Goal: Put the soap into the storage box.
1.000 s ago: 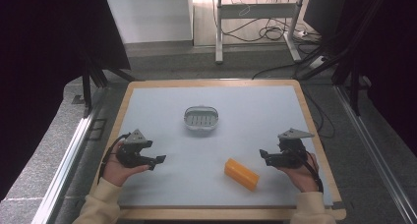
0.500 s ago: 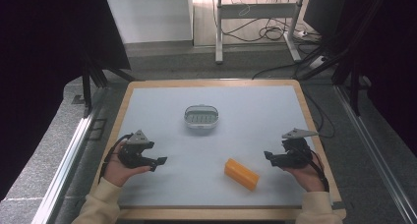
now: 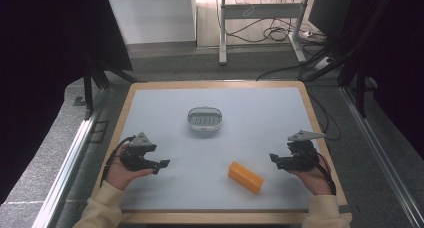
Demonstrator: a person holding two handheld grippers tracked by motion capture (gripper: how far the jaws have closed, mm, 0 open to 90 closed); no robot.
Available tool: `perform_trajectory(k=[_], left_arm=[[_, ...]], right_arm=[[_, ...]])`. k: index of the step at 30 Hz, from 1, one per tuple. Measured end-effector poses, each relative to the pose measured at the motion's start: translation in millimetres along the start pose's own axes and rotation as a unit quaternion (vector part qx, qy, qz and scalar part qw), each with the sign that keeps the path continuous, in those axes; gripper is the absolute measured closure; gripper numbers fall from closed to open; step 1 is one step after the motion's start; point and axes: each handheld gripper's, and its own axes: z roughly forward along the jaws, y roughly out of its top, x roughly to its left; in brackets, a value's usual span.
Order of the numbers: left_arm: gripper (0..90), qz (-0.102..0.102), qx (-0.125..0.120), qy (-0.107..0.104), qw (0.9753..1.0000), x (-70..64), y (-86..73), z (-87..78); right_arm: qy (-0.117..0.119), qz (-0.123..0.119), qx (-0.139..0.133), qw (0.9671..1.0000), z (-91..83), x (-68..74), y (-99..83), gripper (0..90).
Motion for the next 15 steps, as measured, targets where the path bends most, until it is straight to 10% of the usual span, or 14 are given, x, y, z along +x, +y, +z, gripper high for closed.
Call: perform_trajectory(k=[15], left_arm=[[19.8, 0.0, 0.0, 0.002, 1.0, -1.4, 0.3, 0.3]], right_arm=[[0.014, -0.002, 0.003, 0.9999, -11.7, 0.0, 5.6, 25.9]])
